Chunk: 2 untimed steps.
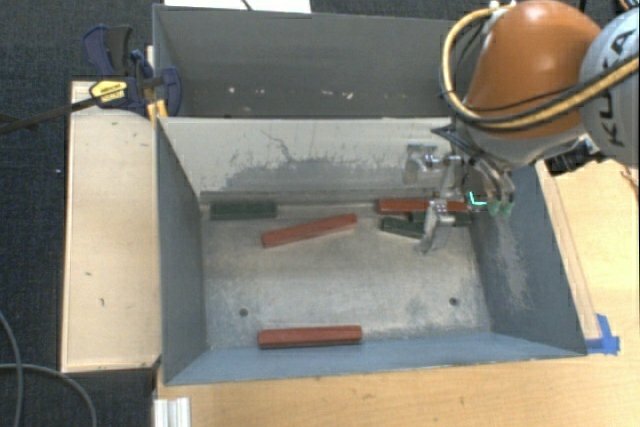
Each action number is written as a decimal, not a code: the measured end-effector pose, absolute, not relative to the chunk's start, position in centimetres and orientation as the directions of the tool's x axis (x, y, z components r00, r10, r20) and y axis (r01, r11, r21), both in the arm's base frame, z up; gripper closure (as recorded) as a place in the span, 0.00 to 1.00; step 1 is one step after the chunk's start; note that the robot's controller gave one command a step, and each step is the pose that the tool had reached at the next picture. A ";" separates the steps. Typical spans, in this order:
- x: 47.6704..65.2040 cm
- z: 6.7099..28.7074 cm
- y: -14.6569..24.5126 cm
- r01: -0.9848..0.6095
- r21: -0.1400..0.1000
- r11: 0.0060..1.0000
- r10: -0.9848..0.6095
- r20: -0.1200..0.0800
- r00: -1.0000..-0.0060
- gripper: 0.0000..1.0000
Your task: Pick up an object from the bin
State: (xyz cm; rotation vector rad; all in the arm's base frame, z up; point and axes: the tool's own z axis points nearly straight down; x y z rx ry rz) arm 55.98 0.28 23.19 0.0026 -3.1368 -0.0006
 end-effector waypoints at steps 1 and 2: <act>57.6 6.6 13.1 -0.160 0.003 0.987 -0.160 0.004 -0.987 0.00; 58.3 10.3 12.7 -0.150 0.001 0.989 -0.150 -0.007 -0.989 0.00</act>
Offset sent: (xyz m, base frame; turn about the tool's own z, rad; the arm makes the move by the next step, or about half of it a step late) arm 0.0179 0.1244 -0.1619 -0.1512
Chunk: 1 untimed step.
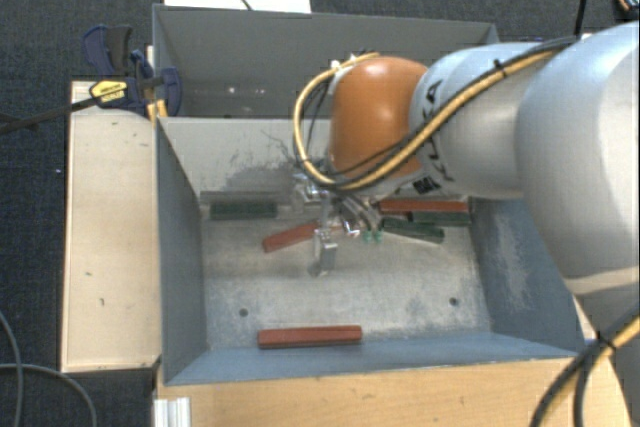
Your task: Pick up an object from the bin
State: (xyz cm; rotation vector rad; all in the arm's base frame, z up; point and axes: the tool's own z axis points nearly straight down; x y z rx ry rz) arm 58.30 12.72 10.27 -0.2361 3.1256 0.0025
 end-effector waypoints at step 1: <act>58.3 10.1 11.3 0.008 0.000 1.000 0.008 -0.001 -1.000 0.00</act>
Offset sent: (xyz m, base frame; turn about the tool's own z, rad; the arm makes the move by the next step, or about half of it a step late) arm -0.0001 -0.0143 -0.0027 0.1588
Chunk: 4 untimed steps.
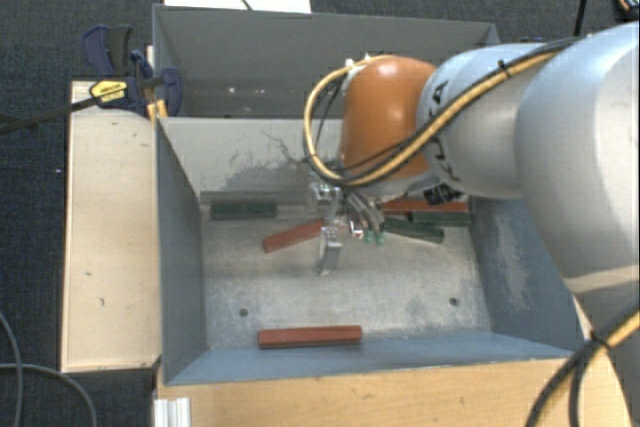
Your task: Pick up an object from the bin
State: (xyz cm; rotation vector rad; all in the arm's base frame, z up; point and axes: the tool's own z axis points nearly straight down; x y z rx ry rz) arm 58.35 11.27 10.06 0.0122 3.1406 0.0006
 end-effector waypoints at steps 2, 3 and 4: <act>58.9 7.0 11.4 -0.110 0.001 0.994 -0.110 0.000 -0.994 0.00; 58.9 7.1 11.4 -0.109 0.001 0.994 -0.109 0.000 -0.994 1.00; 59.1 13.8 11.5 -0.109 0.001 0.994 -0.109 -0.009 -0.994 1.00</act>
Offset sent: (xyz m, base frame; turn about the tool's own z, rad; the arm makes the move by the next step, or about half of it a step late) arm 0.0044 0.0016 -0.0306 -0.1198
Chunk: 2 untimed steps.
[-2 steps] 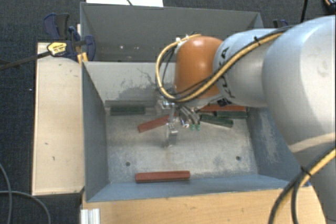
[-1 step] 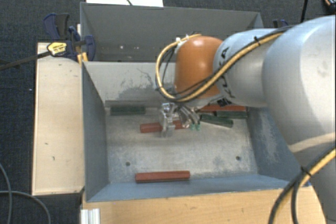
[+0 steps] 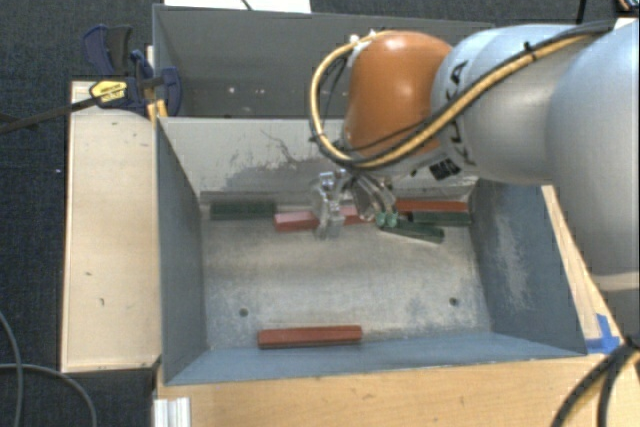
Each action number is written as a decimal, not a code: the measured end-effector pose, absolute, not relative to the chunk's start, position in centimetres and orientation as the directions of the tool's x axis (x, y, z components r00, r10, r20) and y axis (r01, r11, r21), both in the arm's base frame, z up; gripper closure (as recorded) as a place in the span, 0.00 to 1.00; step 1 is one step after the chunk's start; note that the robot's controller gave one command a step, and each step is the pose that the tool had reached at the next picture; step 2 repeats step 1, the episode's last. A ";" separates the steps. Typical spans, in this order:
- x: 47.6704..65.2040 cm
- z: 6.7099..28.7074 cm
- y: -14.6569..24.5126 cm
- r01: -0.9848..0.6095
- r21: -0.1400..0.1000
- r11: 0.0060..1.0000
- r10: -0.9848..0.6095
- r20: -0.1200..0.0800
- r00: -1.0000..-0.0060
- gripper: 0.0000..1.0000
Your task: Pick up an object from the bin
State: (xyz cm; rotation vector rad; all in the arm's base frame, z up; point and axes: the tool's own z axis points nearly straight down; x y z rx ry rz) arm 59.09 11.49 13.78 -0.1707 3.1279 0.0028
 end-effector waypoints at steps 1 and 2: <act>59.3 17.9 11.5 -0.109 0.001 0.994 -0.109 -0.008 -0.994 1.00; 59.3 17.9 11.5 -0.109 0.001 0.994 -0.109 -0.008 -0.994 1.00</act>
Offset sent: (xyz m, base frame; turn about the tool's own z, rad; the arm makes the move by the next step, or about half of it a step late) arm -0.0002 -0.0001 0.0377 0.0000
